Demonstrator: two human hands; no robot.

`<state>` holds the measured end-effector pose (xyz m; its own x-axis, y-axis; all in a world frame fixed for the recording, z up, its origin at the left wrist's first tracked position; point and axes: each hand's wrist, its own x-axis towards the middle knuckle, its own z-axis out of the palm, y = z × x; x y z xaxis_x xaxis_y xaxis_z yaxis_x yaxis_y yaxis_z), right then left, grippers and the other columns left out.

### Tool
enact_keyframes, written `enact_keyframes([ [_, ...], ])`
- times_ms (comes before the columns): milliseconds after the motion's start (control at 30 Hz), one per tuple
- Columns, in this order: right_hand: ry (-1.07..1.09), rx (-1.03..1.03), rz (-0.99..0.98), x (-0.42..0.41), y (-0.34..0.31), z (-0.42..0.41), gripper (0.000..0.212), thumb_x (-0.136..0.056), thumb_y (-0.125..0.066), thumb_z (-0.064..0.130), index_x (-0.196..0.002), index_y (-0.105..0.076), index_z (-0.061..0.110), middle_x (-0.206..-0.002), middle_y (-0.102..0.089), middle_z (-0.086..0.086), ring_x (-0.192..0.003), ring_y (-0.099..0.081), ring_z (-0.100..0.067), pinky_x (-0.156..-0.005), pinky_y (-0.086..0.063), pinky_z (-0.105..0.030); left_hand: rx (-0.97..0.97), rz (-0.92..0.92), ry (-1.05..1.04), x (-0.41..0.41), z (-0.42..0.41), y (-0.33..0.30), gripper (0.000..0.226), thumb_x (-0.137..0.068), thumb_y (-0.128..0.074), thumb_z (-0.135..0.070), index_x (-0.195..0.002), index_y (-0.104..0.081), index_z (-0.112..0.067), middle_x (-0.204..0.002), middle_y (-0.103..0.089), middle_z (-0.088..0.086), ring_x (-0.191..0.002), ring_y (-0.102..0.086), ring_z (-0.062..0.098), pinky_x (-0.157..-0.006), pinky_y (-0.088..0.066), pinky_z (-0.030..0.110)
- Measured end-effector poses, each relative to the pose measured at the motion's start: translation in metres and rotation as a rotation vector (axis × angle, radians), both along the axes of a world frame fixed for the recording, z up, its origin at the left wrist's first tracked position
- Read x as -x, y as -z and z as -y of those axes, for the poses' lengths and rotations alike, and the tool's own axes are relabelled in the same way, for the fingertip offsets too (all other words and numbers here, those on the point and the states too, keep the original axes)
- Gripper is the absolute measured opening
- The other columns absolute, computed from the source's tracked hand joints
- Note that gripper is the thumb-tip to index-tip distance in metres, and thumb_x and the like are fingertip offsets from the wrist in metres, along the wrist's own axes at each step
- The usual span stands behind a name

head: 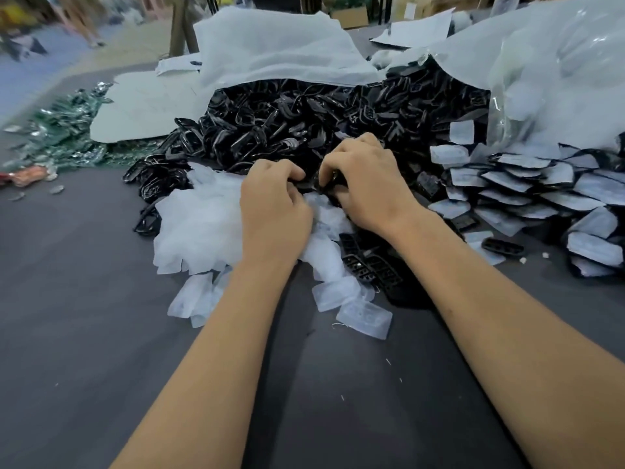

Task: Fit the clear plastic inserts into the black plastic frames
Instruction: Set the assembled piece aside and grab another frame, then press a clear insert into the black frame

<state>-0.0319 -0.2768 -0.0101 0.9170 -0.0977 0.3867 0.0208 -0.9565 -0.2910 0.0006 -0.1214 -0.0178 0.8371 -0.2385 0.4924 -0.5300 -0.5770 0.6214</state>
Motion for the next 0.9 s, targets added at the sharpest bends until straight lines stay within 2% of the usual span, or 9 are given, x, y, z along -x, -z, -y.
enact_keyframes([
  [100,-0.038,-0.167,0.123,0.001,0.000,0.007,0.018,-0.090,-0.073,0.013,-0.104,-0.079,0.021,-0.110,-0.073,0.000,-0.111,-0.057,-0.026,-0.097,-0.046,-0.044,0.071,-0.023,0.027,-0.002,0.003,-0.001,0.034,-0.091,-0.053,0.007,-0.111,-0.073,-0.011,-0.111,-0.067,0.004,-0.096,-0.061,0.014,-0.088,-0.050,0.025],
  [200,-0.080,-0.524,0.307,0.003,-0.003,0.008,0.014,-0.091,-0.078,0.014,-0.104,-0.081,0.016,-0.096,-0.077,0.007,-0.094,-0.070,-0.011,-0.087,-0.056,-0.031,0.180,-0.066,0.077,-0.002,0.005,-0.002,0.026,-0.100,-0.056,-0.005,-0.116,-0.073,-0.015,-0.107,-0.069,0.000,-0.091,-0.066,0.010,-0.089,-0.056,0.031],
  [300,-0.155,-0.911,0.280,0.000,-0.001,0.009,0.013,-0.090,-0.080,0.013,-0.104,-0.080,0.013,-0.089,-0.079,0.001,-0.085,-0.075,-0.011,-0.071,-0.060,-0.028,0.306,-0.169,0.181,0.000,0.005,-0.004,0.019,-0.105,-0.057,-0.017,-0.115,-0.073,-0.016,-0.091,-0.073,0.001,-0.071,-0.074,0.013,-0.075,-0.063,0.043],
  [400,-0.197,-1.121,0.206,-0.001,0.003,0.006,0.008,-0.090,-0.081,0.013,-0.096,-0.078,0.008,-0.086,-0.078,-0.014,-0.072,-0.073,-0.018,-0.060,-0.058,-0.026,0.311,-0.209,0.260,0.000,0.004,-0.004,0.017,-0.097,-0.073,-0.017,-0.113,-0.071,-0.021,-0.085,-0.072,0.010,-0.073,-0.074,0.026,-0.070,-0.063,0.048],
  [533,-0.211,-1.008,0.158,-0.002,0.006,0.006,0.021,-0.087,-0.085,0.016,-0.085,-0.073,-0.001,-0.078,-0.075,-0.021,-0.062,-0.070,-0.023,-0.058,-0.061,-0.037,0.249,-0.104,0.207,-0.002,0.005,-0.001,0.043,-0.081,-0.085,-0.008,-0.106,-0.064,-0.035,-0.086,-0.069,-0.008,-0.068,-0.065,0.013,-0.064,-0.054,0.022],
  [633,-0.200,-0.837,0.140,-0.001,0.003,0.008,0.018,-0.088,-0.085,0.025,-0.078,-0.076,0.012,-0.071,-0.076,-0.004,-0.060,-0.068,-0.010,-0.060,-0.056,-0.026,0.211,-0.058,0.162,-0.002,0.007,0.000,0.034,-0.082,-0.081,-0.008,-0.094,-0.068,-0.037,-0.080,-0.069,-0.008,-0.071,-0.066,0.015,-0.067,-0.056,0.031],
  [733,-0.120,-0.629,0.151,0.001,-0.001,0.013,0.018,-0.094,-0.077,0.034,-0.086,-0.081,0.019,-0.073,-0.075,0.005,-0.067,-0.071,-0.011,-0.069,-0.058,-0.029,0.232,-0.086,0.121,-0.006,0.006,0.002,0.006,-0.094,-0.068,-0.015,-0.093,-0.074,-0.014,-0.078,-0.073,0.000,-0.071,-0.071,0.019,-0.072,-0.059,0.045],
  [833,-0.008,-0.206,0.085,0.003,-0.001,0.018,0.016,-0.094,-0.073,0.037,-0.097,-0.081,0.023,-0.087,-0.073,0.006,-0.082,-0.068,-0.016,-0.081,-0.055,-0.037,0.332,-0.126,0.077,-0.009,0.006,0.004,0.020,-0.103,-0.053,-0.009,-0.095,-0.070,-0.015,-0.080,-0.071,0.001,-0.068,-0.071,0.013,-0.072,-0.063,0.040],
  [900,0.008,-0.089,-0.039,0.005,0.000,0.019,0.021,-0.091,-0.075,0.043,-0.105,-0.079,0.027,-0.102,-0.066,0.003,-0.099,-0.063,-0.018,-0.088,-0.052,-0.038,0.339,-0.121,0.089,-0.008,0.006,0.004,0.023,-0.104,-0.050,-0.004,-0.099,-0.069,-0.017,-0.081,-0.071,-0.001,-0.065,-0.069,0.009,-0.070,-0.061,0.028],
])
